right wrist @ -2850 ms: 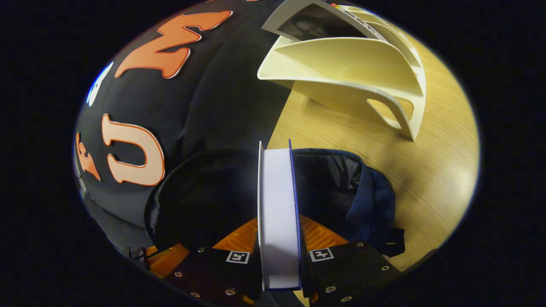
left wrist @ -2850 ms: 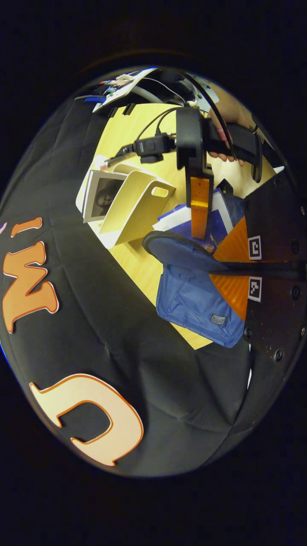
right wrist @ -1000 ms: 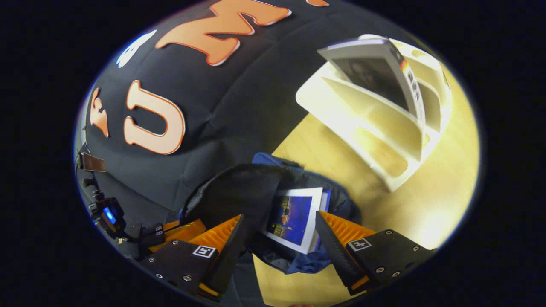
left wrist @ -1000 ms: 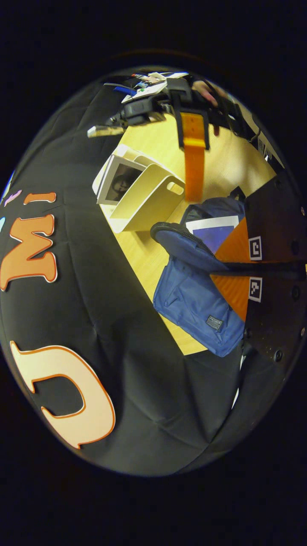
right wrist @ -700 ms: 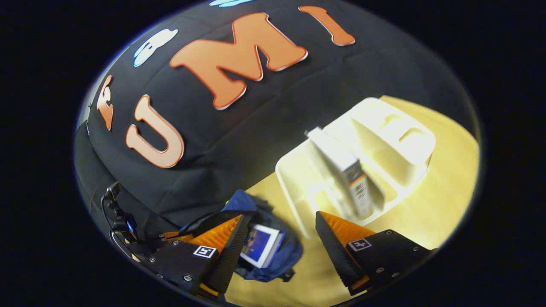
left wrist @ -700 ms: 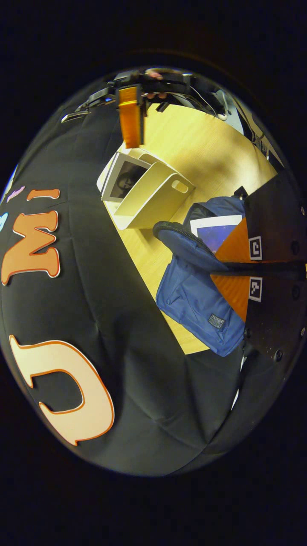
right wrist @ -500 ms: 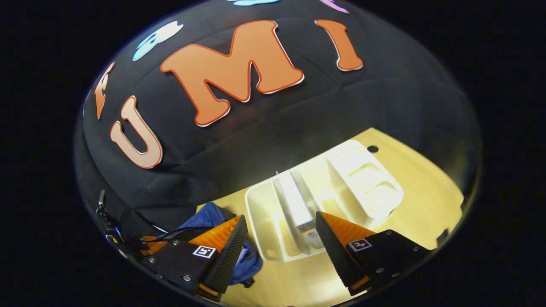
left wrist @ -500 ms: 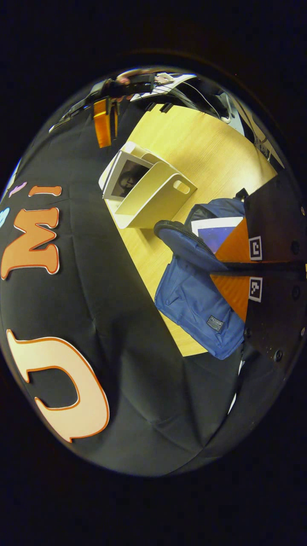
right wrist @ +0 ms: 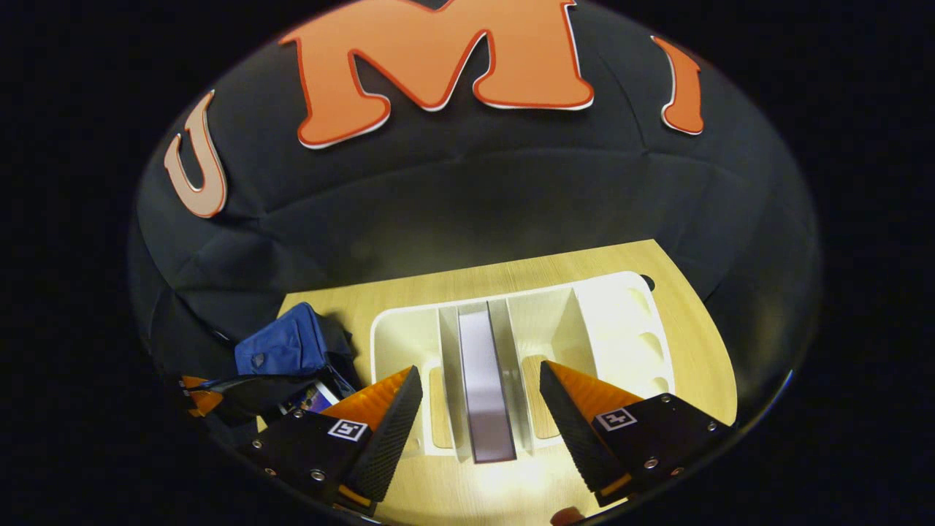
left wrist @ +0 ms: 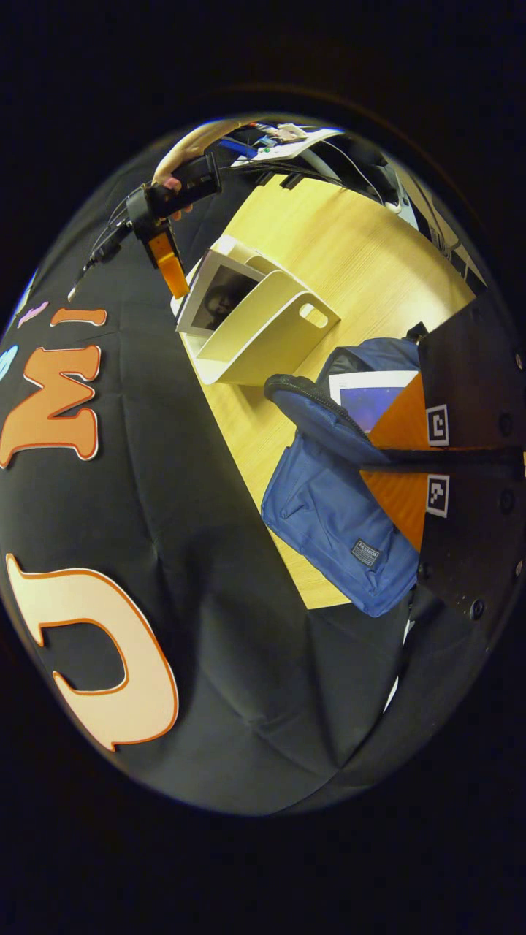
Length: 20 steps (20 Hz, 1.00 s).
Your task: Open the schoolbag, grab two books from the bookshelf and put them into the schoolbag.
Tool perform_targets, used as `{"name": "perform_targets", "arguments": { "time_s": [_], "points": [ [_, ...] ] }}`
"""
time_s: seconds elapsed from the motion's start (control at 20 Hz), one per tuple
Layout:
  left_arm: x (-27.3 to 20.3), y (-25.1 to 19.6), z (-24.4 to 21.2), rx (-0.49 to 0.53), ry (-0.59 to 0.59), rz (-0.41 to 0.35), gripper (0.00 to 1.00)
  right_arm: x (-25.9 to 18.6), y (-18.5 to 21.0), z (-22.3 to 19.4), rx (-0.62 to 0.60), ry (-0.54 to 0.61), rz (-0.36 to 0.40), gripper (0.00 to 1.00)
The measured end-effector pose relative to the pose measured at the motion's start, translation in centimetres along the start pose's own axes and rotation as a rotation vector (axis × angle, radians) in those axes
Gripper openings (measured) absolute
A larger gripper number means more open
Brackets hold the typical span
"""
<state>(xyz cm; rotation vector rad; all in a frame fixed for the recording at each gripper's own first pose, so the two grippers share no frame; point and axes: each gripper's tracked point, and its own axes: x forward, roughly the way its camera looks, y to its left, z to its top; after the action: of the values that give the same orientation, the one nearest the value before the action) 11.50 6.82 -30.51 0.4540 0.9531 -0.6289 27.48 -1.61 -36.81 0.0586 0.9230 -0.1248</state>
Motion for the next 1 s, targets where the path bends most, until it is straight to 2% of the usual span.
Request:
{"name": "perform_targets", "arguments": {
  "time_s": [0.15,0.3,0.45,0.5,0.6,0.7,0.9,1.0],
  "points": [
    [0.1,0.2,-0.3,-0.015,0.005,0.006,0.00,2.1,-0.5,-1.5,-0.030,0.068,-0.039,0.97],
    [0.2,0.2,-0.3,-0.023,0.006,0.009,0.00,3.0,-0.4,-2.3,-0.046,0.116,-0.041,0.97],
    [0.2,0.3,-0.5,-0.027,0.007,0.010,0.00,3.6,-0.8,-2.8,-0.090,0.140,-0.065,0.92],
    [0.3,0.3,-0.6,-0.028,0.007,0.010,0.00,3.9,-1.0,-3.0,-0.110,0.144,-0.079,0.85],
    [0.4,0.3,-0.5,-0.031,0.008,0.010,0.00,4.3,-0.8,-3.6,-0.119,0.170,-0.073,0.55],
    [0.5,0.3,-0.6,-0.033,0.010,0.007,0.00,3.8,-0.3,-3.7,-0.100,0.187,-0.056,0.41],
    [0.6,0.3,-0.7,-0.040,0.011,0.001,0.00,2.6,-0.5,-2.7,-0.125,0.142,-0.061,0.35],
    [0.7,0.3,-0.9,-0.047,0.012,-0.004,0.00,1.1,-0.5,-1.8,-0.102,0.111,-0.041,0.35]
  ]
}}
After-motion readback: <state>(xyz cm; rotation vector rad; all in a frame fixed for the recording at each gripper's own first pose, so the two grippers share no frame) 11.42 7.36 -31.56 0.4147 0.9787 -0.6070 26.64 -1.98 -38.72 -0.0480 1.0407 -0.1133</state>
